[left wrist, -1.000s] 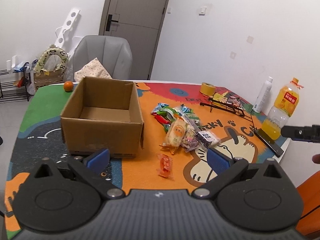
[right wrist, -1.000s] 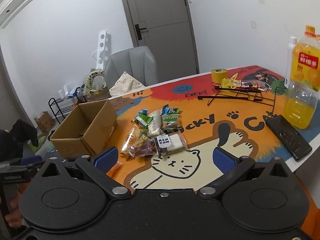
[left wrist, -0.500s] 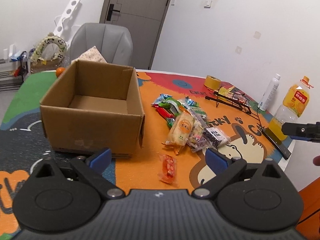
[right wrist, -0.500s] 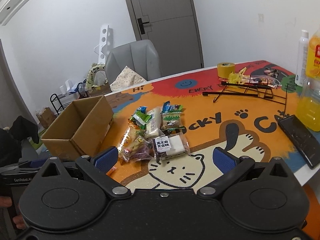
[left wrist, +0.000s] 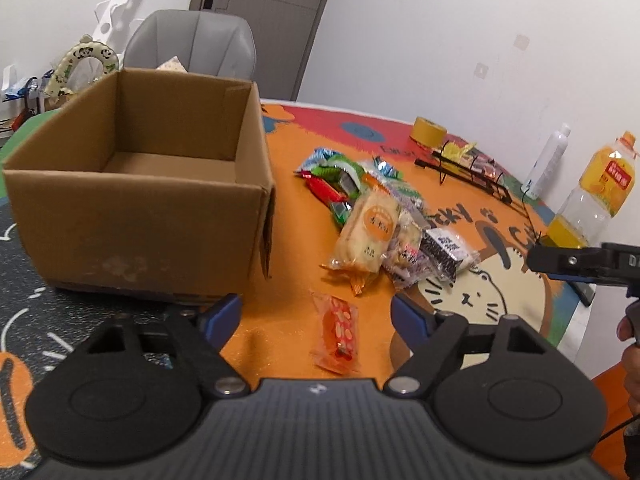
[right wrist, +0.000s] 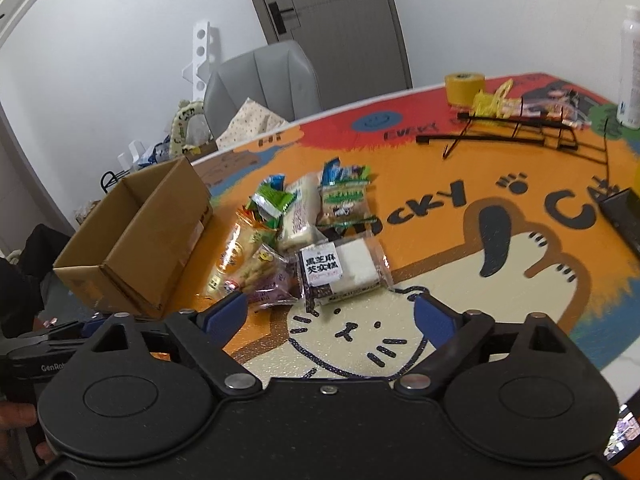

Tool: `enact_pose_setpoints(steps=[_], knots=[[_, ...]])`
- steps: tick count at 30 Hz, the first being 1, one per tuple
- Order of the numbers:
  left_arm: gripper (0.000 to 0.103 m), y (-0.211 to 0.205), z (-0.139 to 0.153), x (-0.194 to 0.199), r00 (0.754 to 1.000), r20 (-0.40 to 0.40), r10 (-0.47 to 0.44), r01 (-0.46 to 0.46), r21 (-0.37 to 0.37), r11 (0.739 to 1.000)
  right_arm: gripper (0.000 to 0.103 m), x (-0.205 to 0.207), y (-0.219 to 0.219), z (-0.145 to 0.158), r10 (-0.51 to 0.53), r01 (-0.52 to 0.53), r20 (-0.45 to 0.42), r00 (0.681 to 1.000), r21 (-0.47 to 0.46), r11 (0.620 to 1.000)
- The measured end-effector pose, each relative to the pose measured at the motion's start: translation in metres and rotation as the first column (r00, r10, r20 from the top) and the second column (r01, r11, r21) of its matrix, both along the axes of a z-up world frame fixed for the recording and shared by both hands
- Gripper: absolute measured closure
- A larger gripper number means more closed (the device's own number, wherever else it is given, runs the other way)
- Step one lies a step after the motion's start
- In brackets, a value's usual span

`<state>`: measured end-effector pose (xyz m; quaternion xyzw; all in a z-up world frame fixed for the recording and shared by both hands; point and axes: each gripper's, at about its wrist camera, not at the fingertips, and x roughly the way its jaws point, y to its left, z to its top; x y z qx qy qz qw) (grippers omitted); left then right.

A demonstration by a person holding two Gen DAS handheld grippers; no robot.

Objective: Organize snacks
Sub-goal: 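Lower left tool toward the small red packet while right tool approaches the white cake packet, then close left tool on the red packet while right tool closes on the white cake packet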

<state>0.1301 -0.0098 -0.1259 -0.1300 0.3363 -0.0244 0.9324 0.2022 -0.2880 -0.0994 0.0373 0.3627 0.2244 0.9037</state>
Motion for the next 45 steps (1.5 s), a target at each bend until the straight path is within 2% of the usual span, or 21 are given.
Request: enact_pose_setpoints(steps=[7, 10, 14, 17, 21, 24, 26, 28, 30, 32, 33, 39, 45], knots=[[0.034, -0.003, -0.018, 0.023, 0.997, -0.077, 0.002, -0.002, 0.006, 1.000, 0.015, 0.021, 0.012, -0.021, -0.003, 0.001, -0.053, 0.999, -0.024, 1.000], [0.037, -0.006, -0.020, 0.028, 0.997, -0.075, -0.007, 0.009, 0.026, 1.000, 0.015, 0.027, 0.018, -0.026, -0.004, 0.001, -0.050, 0.999, -0.057, 0.998], [0.052, -0.011, -0.021, 0.035, 0.997, -0.078, -0.017, 0.022, 0.059, 0.998, 0.014, 0.036, 0.025, -0.031, -0.014, 0.010, -0.039, 0.999, -0.087, 0.996], [0.065, -0.014, -0.021, 0.038, 0.997, -0.074, -0.029, 0.034, 0.075, 0.997, 0.005, 0.044, 0.029, -0.033, -0.024, 0.022, -0.024, 0.999, -0.089, 0.996], [0.072, -0.011, -0.021, 0.043, 0.997, -0.074, -0.022, 0.027, 0.068, 0.997, 0.003, 0.051, 0.036, -0.038, -0.031, 0.031, -0.002, 1.000, -0.108, 0.994], [0.073, -0.011, -0.020, 0.044, 0.997, -0.077, -0.019, 0.024, 0.066, 0.998, 0.003, 0.056, 0.040, -0.040, -0.030, 0.033, 0.023, 0.999, -0.124, 0.992], [0.073, -0.012, -0.020, 0.045, 0.997, -0.079, -0.018, 0.023, 0.064, 0.998, 0.009, 0.059, 0.042, -0.040, -0.022, 0.026, 0.034, 0.999, -0.132, 0.991], [0.073, -0.012, -0.020, 0.045, 0.997, -0.080, -0.018, 0.023, 0.059, 0.998, 0.026, 0.063, 0.043, -0.042, -0.006, 0.010, 0.027, 1.000, -0.137, 0.990], [0.073, -0.013, -0.018, 0.043, 0.997, -0.078, -0.018, 0.023, 0.059, 0.998, 0.035, 0.066, 0.043, -0.044, 0.005, -0.004, 0.006, 1.000, -0.141, 0.990], [0.074, -0.014, -0.016, 0.041, 0.997, -0.071, -0.019, 0.023, 0.060, 0.998, 0.038, 0.064, 0.041, -0.045, 0.012, -0.011, 0.002, 1.000, -0.137, 0.990], [0.080, -0.014, -0.015, 0.040, 0.997, -0.068, -0.020, 0.024, 0.058, 0.998, 0.040, 0.062, 0.040, -0.045, 0.018, -0.018, 0.001, 1.000, -0.137, 0.990], [0.087, -0.014, -0.008, 0.029, 0.999, -0.045, -0.021, 0.023, 0.038, 0.999, 0.049, 0.051, 0.026, -0.033, 0.027, -0.027, -0.009, 1.000, -0.114, 0.993], [0.086, -0.015, -0.011, 0.020, 0.999, -0.046, -0.014, 0.016, 0.036, 0.999, 0.051, 0.035, 0.020, -0.022, 0.031, -0.030, 0.007, 1.000, -0.117, 0.993]])
